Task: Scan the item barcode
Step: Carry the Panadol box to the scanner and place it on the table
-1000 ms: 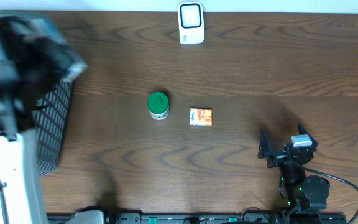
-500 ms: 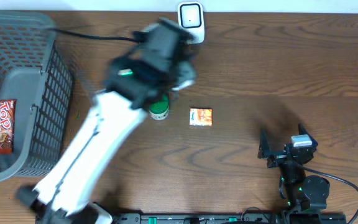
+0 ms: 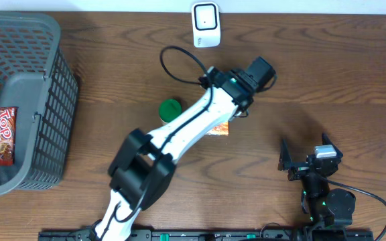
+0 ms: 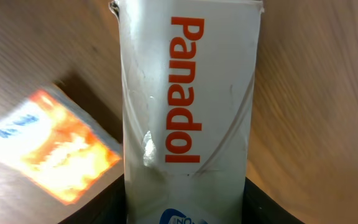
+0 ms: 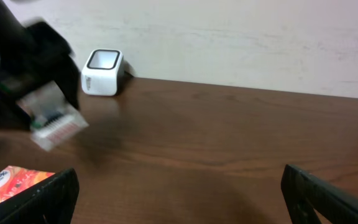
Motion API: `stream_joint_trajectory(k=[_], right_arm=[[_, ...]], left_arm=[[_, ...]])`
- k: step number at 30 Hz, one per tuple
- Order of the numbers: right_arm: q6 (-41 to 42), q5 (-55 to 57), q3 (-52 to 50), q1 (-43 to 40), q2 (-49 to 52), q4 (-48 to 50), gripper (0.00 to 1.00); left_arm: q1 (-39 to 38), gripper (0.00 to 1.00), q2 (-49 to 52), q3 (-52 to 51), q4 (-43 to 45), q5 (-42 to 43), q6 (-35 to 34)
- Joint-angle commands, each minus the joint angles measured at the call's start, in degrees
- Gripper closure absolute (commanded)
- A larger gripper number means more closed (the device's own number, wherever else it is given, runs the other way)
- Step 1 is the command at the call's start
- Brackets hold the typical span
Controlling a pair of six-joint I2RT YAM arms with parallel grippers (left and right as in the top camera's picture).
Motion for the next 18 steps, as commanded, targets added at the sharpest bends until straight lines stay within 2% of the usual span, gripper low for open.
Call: stream_joint_trajectory(k=[1, 9, 13, 14, 18], right_arm=[[-0.7, 0.2, -0.1, 0.5, -0.2, -0.2, 0.01], [-0.7, 0.2, -0.1, 0.5, -0.2, -0.2, 0.01], [-0.7, 0.2, -0.1, 0.5, -0.2, -0.2, 0.01], [-0.7, 0.2, -0.1, 0.5, -0.2, -0.2, 0.01], [-0.7, 0.2, -0.1, 0.5, -0.2, -0.2, 0.01]], left_arm=[[-0.2, 0.51, 2.6, 0.6, 2.2, -1.7, -10.8], [-0.3, 0.44, 8.4, 0.6, 5.9, 2.1, -12.9], [-0.4, 0.30, 9.9, 0.6, 7.5, 6.3, -12.3], [-0.3, 0.23, 9.4, 0.6, 7.5, 6.0, -9.9], [1.0, 0.18, 6.0, 0.9, 7.7, 4.7, -3.4]])
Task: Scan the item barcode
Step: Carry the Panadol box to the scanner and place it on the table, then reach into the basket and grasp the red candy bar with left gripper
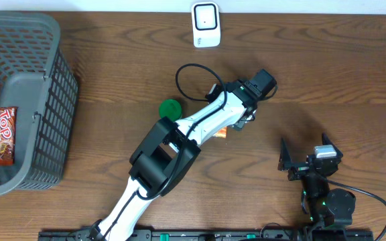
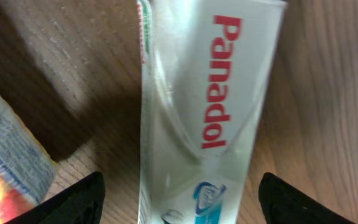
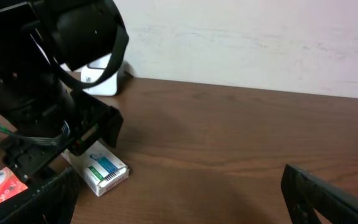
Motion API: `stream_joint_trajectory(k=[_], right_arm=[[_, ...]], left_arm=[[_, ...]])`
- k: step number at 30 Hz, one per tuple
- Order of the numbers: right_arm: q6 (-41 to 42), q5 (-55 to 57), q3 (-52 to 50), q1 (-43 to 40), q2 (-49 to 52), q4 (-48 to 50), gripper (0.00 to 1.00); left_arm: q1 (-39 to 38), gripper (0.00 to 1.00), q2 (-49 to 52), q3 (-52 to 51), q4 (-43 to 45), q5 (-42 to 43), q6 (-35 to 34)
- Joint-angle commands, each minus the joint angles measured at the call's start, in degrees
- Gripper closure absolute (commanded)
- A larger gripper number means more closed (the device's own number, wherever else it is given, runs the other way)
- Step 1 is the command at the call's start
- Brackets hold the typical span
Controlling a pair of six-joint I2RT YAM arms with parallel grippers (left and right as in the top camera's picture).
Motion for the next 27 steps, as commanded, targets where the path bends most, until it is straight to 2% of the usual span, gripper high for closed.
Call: stream_joint_trajectory(k=[1, 3, 6, 7, 11, 13, 15, 20, 27], right_arm=[[-0.7, 0.2, -0.1, 0.5, -0.2, -0.2, 0.01], [-0.7, 0.2, -0.1, 0.5, -0.2, -0.2, 0.01], [-0.7, 0.2, -0.1, 0.5, -0.2, -0.2, 0.01], [-0.7, 0.2, -0.1, 0.5, -0.2, -0.2, 0.01], [-0.7, 0.2, -0.1, 0.5, -0.2, -0.2, 0.01], [-0.7, 0.2, -0.1, 0.5, -0.2, -0.2, 0.01], [-0.7, 0.2, -0.1, 0.5, -0.2, -0.2, 0.01], [-0.7, 0.2, -0.1, 0.5, -0.2, -0.2, 0.01], [-0.7, 0.2, -0.1, 0.5, -0.2, -0.2, 0.01]], left_arm=[[1.6, 0.18, -5.4, 1.3, 0.0, -1.9, 8.5], [2.4, 0.14, -8.6, 2.1, 0.4, -4.1, 13.1], [4.4, 0.11, -14.4, 3.5, 3.8, -4.1, 24.3], [6.0, 0.10, -19.3, 4.4, 5.9, -1.9, 34.7], [10.0, 0.05, -30.5, 4.6, 4.6, -1.0, 57.2], [12.9, 0.05, -35.5, 4.6, 1.6, -1.2, 64.0], [17.8, 0.05, -41.1, 4.6, -3.0, -2.6, 67.5], [36.1, 0.05, -51.4, 4.6, -14.2, -5.0, 68.5], [62.2, 0.05, -55.0, 4.4, -27.7, -6.6, 72.3]])
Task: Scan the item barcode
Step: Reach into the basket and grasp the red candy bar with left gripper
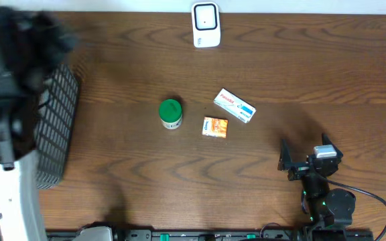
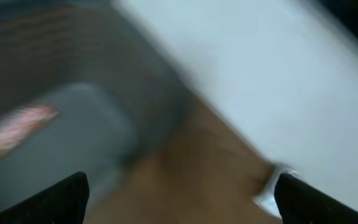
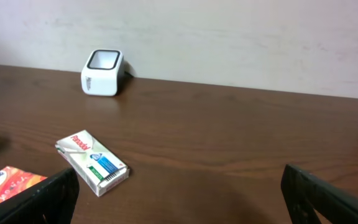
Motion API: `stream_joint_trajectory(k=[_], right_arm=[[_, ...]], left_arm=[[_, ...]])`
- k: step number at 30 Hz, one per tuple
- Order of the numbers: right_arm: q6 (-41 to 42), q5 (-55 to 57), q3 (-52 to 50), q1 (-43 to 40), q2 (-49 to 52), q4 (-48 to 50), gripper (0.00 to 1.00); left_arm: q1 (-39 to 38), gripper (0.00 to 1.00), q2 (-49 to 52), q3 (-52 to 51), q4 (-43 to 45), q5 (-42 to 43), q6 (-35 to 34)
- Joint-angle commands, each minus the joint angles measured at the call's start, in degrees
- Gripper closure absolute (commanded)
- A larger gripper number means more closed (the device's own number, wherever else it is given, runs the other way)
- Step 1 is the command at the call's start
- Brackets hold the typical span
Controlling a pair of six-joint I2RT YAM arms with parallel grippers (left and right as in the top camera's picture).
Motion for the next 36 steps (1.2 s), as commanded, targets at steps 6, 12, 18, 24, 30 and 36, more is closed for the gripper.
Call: stream_joint_trajectory(k=[6, 12, 18, 24, 30, 36], right_arm=[[-0.7, 0.1, -0.1, 0.5, -0.2, -0.2, 0.01], [-0.7, 0.1, -0.1, 0.5, -0.2, -0.2, 0.01], [-0.7, 0.1, -0.1, 0.5, -0.2, -0.2, 0.01], [-0.7, 0.1, -0.1, 0.5, -0.2, -0.2, 0.01], [-0.7, 0.1, -0.1, 0.5, -0.2, -0.2, 0.01], [-0.7, 0.1, -0.1, 0.5, -0.2, -0.2, 0.01]], left_arm=[[24.7, 0.04, 7.6, -6.6, -11.7, -5.7, 4.5], [28.1, 0.04, 14.6, -12.4, -5.0, -6.4, 17.8], [28.1, 0.04, 18.6, -23.1, 5.0, -6.3, 33.7], [28.2, 0.04, 18.7, -33.4, 16.5, -6.3, 43.0], [29.5, 0.04, 19.8, -39.7, 26.6, -6.1, 44.7], [32.3, 0.04, 25.4, -40.5, 30.6, -4.5, 44.7]])
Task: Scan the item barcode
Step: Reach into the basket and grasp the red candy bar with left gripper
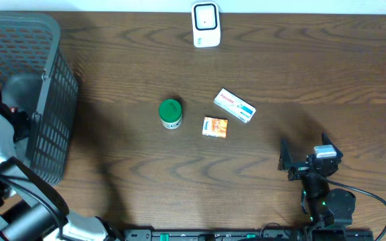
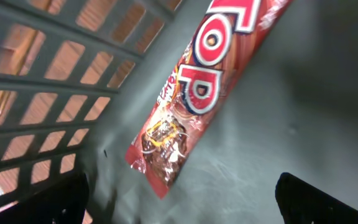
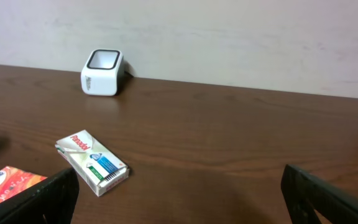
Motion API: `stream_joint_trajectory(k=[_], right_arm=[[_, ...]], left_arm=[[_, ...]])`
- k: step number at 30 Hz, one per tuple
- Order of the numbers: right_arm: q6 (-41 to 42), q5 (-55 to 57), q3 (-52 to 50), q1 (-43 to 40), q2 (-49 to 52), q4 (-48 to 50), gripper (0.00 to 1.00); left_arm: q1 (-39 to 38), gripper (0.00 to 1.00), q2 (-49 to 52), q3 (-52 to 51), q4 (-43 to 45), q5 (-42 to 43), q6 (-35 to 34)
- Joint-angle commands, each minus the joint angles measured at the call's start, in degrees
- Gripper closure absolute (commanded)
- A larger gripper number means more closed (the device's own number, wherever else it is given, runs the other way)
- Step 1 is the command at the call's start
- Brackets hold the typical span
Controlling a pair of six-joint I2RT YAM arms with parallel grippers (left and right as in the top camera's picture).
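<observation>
A red TOP chocolate bar (image 2: 194, 93) lies on the grey floor of the basket (image 1: 49, 100). My left gripper (image 2: 179, 208) hangs open just above the bar's lower end, nothing between its fingers (image 2: 45, 199). In the overhead view the left arm reaches into the basket and hides the bar. The white scanner (image 1: 206, 25) stands at the table's far edge. My right gripper (image 3: 182, 199) rests open low over the table at the front right, empty.
A white Panadol box (image 1: 235, 106), an orange box (image 1: 215, 127) and a green-lidded jar (image 1: 171, 114) lie mid-table. The basket's lattice wall (image 2: 55, 93) rises close to the left of the left gripper. The right arm (image 1: 311, 166) sits near the front edge.
My left gripper was moving above the basket, its view blurred. Now it is down inside the basket, open close over the TOP bar. The right arm and table items have not moved.
My left gripper first held the Panadol box above the table beside the orange box. Then the box lay on the table with the jaws open around it. Then the arm was over the basket, and now the gripper is inside it above the TOP bar.
</observation>
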Motion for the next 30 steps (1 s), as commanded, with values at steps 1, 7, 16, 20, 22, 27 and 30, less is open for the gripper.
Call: stream_joint_trajectory(k=[1, 7, 16, 20, 22, 27, 30], right_arm=[[-0.7, 0.1, -0.1, 0.5, -0.2, -0.2, 0.01], [-0.7, 0.1, -0.1, 0.5, -0.2, -0.2, 0.01], [-0.7, 0.1, -0.1, 0.5, -0.2, -0.2, 0.01], [-0.7, 0.1, -0.1, 0.5, -0.2, -0.2, 0.01], [-0.7, 0.1, -0.1, 0.5, -0.2, -0.2, 0.01], [-0.7, 0.1, -0.1, 0.5, -0.2, -0.2, 0.01], [-0.7, 0.1, -0.1, 0.5, -0.2, -0.2, 0.01]], left_arm=[[1.9, 0.04, 4.4, -0.3, 1.4, 1.6, 1.2], [3.3, 0.05, 11.6, -0.3, 3.8, 2.9, 1.2], [3.3, 0.93, 13.1, -0.3, 2.7, 2.9, 1.1], [3.3, 0.93, 9.7, -0.2, 2.4, 2.8, -0.4], [3.2, 0.93, 6.6, 0.2, 2.5, 2.9, -0.6], [3.1, 0.93, -6.0, 3.1, 3.3, 13.2, -3.8], [3.1, 0.93, -14.1, 3.7, 5.4, 19.5, -6.8]])
